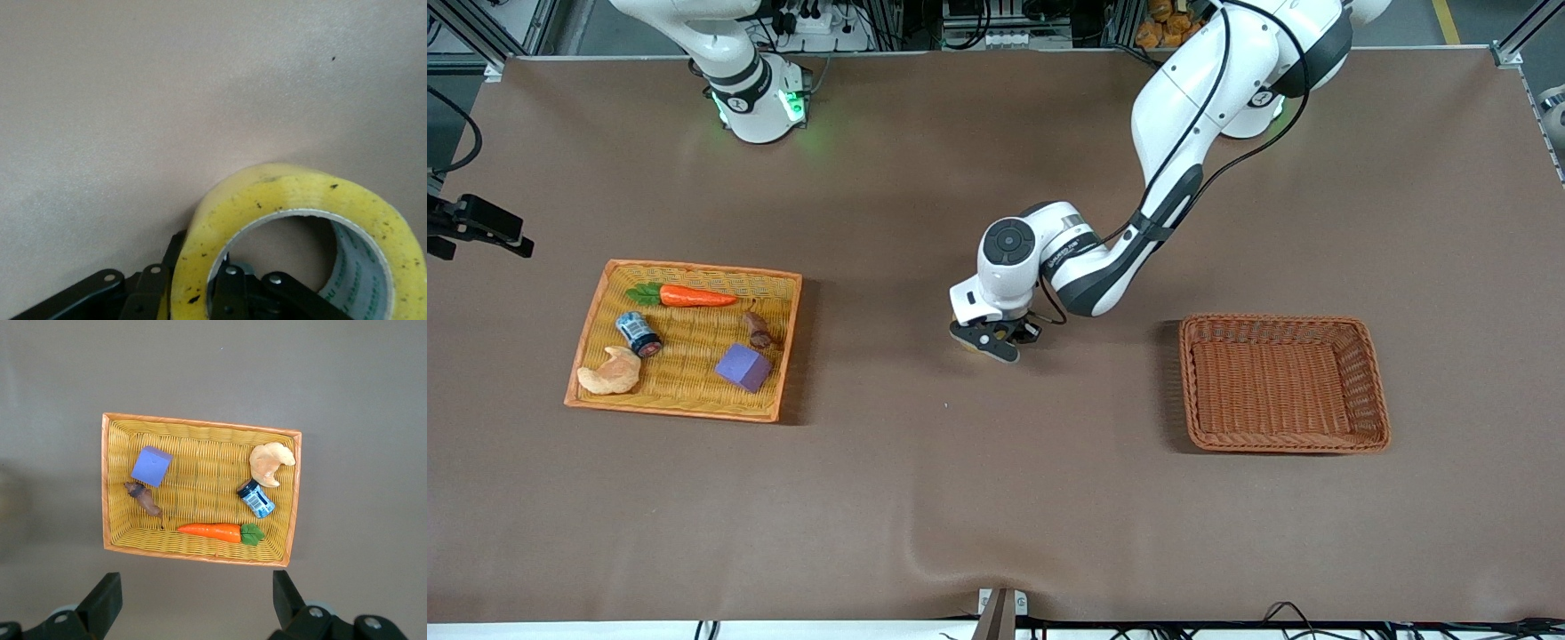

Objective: Transfer tape with both arms
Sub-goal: 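Lift the tape roll with the left gripper and carry it over the basket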

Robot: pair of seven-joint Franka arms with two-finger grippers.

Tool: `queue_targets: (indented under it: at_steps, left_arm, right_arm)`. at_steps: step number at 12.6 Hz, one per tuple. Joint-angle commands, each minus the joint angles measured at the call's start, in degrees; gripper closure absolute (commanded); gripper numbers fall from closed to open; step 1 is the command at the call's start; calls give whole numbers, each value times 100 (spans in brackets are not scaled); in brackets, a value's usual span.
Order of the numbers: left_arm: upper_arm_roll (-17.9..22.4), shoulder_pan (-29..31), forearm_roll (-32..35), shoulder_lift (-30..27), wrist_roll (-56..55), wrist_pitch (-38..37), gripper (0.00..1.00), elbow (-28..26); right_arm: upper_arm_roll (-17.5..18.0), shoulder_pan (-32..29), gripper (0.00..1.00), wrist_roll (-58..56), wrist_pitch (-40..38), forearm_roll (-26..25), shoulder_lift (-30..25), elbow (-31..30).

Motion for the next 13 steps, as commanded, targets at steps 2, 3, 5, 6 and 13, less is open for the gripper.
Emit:
queue_targets:
  at_steps: [2,3,5,6,13]
  left_arm:
    - [-40,71,47,-191,26,-341,100,-34]
    - [-40,89,47,-226,53,-464,100,-25]
    - [-66,246,56,-358,71,-649,100,-25]
    - [-75,317,56,-472,105,-780,100,-34]
    - [-1911,2838,-32,-666,1694,-1465,100,-219]
  right_arm:
    - [78,-139,0,-54,-52,68,54,122]
    - [78,-139,0,-54,-52,68,54,113]
    - [78,-139,0,-54,-52,68,54,113]
    - [78,-139,0,-54,-52,68,54,113]
    - [78,-139,0,-54,-52,68,54,113]
